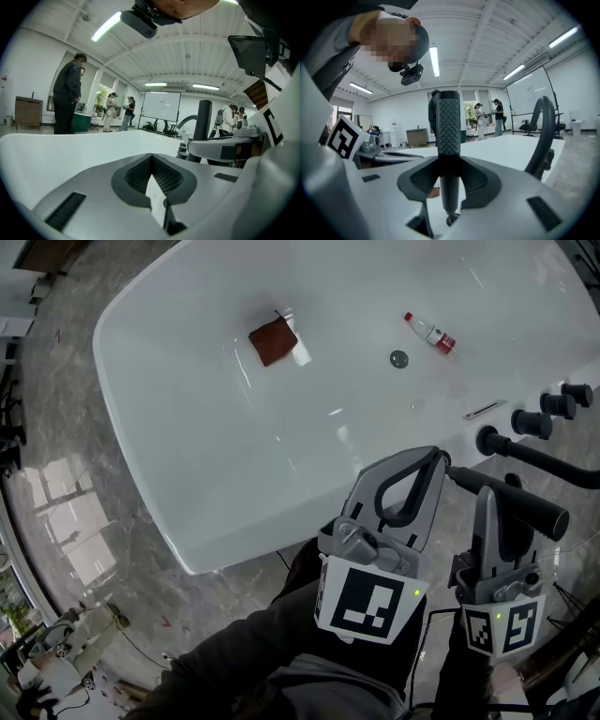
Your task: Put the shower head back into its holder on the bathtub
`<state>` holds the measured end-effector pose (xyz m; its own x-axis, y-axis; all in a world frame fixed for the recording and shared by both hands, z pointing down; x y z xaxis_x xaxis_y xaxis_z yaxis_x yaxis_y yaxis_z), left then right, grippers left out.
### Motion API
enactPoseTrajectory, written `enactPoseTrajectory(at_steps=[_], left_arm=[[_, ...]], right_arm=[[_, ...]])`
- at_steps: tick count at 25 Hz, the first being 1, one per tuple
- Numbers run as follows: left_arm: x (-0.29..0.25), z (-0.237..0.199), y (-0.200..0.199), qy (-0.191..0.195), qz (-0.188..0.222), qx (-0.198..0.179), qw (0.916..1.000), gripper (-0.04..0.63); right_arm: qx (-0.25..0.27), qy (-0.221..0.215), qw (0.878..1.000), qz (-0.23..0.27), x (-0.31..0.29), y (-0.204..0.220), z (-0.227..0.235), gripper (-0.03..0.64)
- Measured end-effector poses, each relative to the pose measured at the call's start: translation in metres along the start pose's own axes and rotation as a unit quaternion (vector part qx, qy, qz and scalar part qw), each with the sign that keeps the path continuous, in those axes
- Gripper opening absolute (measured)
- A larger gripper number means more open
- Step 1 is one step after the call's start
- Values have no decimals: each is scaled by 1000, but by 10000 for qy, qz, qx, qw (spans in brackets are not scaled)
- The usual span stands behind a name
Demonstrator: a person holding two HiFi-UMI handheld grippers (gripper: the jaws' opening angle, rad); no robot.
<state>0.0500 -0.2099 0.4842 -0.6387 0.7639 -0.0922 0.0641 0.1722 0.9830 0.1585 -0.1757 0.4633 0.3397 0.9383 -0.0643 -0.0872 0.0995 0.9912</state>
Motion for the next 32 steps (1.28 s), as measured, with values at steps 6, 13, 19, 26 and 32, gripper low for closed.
enactPoseTrajectory(at_steps=[6, 13, 19, 26, 32], left_arm=[[0, -4, 7, -12, -16, -34, 10000, 3], [1, -6, 18, -75, -76, 54, 9999, 3], [3, -8, 29, -10, -151, -25, 9999, 3], [6, -10, 43, -37, -235, -20, 9997, 3], [7, -14, 52, -60, -280, 32, 9996, 3]], right_arm=[[-33, -26, 10000, -37, -5, 14, 0, 141], [-55, 11, 9999, -121, -5, 28, 5, 141], [-57, -15, 9999, -107, -6, 41, 5, 141], [-34, 2, 9999, -160, -5, 58, 9, 141], [-29, -30, 9999, -162, -6, 66, 8, 141]])
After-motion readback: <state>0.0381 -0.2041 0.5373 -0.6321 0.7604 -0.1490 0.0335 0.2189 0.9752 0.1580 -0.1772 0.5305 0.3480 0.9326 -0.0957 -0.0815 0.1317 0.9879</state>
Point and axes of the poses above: the fingertips, and each gripper's own axes: x backward along the fingers, z to its right, y out of its underside, the point moved 3 cm from there along x, backward along the fingers, and after that the axes turned 10 degrees about z, right-handed, at the moved point
